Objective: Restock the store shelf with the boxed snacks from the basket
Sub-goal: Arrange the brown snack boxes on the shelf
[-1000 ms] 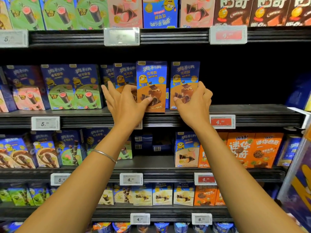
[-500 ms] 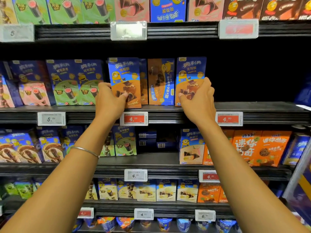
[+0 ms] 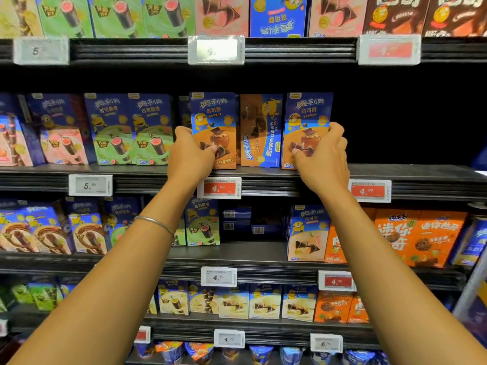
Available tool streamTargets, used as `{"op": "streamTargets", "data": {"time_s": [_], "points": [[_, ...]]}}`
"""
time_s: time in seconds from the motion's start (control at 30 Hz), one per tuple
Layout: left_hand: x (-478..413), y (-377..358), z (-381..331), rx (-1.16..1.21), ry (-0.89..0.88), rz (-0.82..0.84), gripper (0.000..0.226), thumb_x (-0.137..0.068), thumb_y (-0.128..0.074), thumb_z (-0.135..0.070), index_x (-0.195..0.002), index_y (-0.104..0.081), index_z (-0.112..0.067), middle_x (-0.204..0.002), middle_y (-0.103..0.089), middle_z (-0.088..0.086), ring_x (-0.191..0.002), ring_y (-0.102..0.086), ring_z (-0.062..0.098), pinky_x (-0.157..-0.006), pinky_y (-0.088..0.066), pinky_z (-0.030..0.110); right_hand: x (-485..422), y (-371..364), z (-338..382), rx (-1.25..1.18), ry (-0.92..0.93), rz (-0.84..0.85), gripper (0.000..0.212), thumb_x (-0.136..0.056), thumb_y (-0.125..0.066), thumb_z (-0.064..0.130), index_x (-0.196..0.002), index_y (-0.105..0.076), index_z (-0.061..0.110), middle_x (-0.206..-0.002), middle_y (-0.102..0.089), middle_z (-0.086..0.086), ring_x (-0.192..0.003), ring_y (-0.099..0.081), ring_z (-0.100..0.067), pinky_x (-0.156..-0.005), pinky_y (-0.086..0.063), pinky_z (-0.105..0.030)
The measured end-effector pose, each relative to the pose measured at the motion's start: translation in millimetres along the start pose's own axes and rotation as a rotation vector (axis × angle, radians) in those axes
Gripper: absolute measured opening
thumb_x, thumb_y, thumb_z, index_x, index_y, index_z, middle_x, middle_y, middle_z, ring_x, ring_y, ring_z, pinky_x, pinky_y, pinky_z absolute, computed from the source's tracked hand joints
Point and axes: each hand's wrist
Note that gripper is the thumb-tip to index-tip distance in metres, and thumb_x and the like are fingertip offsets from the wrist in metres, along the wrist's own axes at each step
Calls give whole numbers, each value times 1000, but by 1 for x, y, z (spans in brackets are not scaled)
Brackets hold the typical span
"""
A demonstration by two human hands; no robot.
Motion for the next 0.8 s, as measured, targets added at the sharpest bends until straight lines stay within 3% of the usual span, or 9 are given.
{"op": "streamTargets", "data": {"time_s": [0.23,0.37,0.43,0.5,0.57,0.67,0.73,0.8], "points": [[-3,-3,-5,-72,0,2,48,-96,-74,-33,-129,-43,-16,-108,-63,4,-97,-65,30,-84,-58,52,-3,-2,-1,32,-11,-26,76,-87,-77,30,-144,-27,19,-141,-46,-10,-127,-50,-30,-77,-38,-36],[-1,-4,-7,-84,0,-10,50,-97,-74,-34,-130,-44,-13,-106,-57,3,-99,-61,31,-77,-48,45,-3,-3,-1,45,-18,-31,77,-85,-78,30,-143,-28,19,-141,-45,-11,-128,-49,-30,-77,-38,-36],[3,-5,-9,-86,-14,-15,55,-96,-75,-33,-136,-43,-12,-118,-58,7,-110,-61,33,-80,-49,46,-3,-3,-2,39,-17,-23,80,-85,-78,32,-145,-27,18,-143,-44,-12,-129,-48,-31,-78,-38,-37],[8,-6,-11,-106,-55,-25,74,-95,-77,-30,-151,-33,-12,-147,-45,14,-130,-53,37,-93,-51,48,-3,-4,-1,28,-17,-20,86,-85,-78,34,-150,-23,18,-144,-41,-13,-130,-47,-30,-78,-38,-36],[16,-8,-14,-179,-133,-57,96,-92,-78,-30,-162,-16,-12,-166,-19,21,-148,-34,43,-109,-46,53,-1,-4,-2,14,-4,-32,92,-85,-78,37,-153,-19,17,-146,-37,-13,-131,-44,-30,-78,-37,-33],[25,-13,-26,-363,-353,-145,105,-86,-79,-42,-164,-14,-14,-171,0,26,-159,-4,48,-125,-24,61,1,-5,-2,-9,25,-54,98,-84,-79,39,-155,-15,16,-147,-32,-14,-133,-40,-29,-78,-36,-31],[26,-17,-37,-500,-503,-192,107,-83,-78,-50,-165,-15,-20,-171,-1,25,-159,3,47,-125,-10,66,2,-5,-3,-14,38,-52,100,-83,-79,38,-156,-13,16,-147,-29,-14,-133,-39,-28,-78,-36,-28],[22,-21,-47,-600,-612,-177,100,-81,-77,-53,-161,-24,-24,-169,-14,20,-159,-3,46,-124,-6,69,2,-4,-4,-10,50,-47,101,-83,-79,36,-156,-12,16,-147,-28,-13,-132,-39,-27,-74,-35,-26]]}}
Point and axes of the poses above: each hand's wrist, its own x-axis away from the middle knuckle, its own y-axis out of the back of the hand, z = x × y
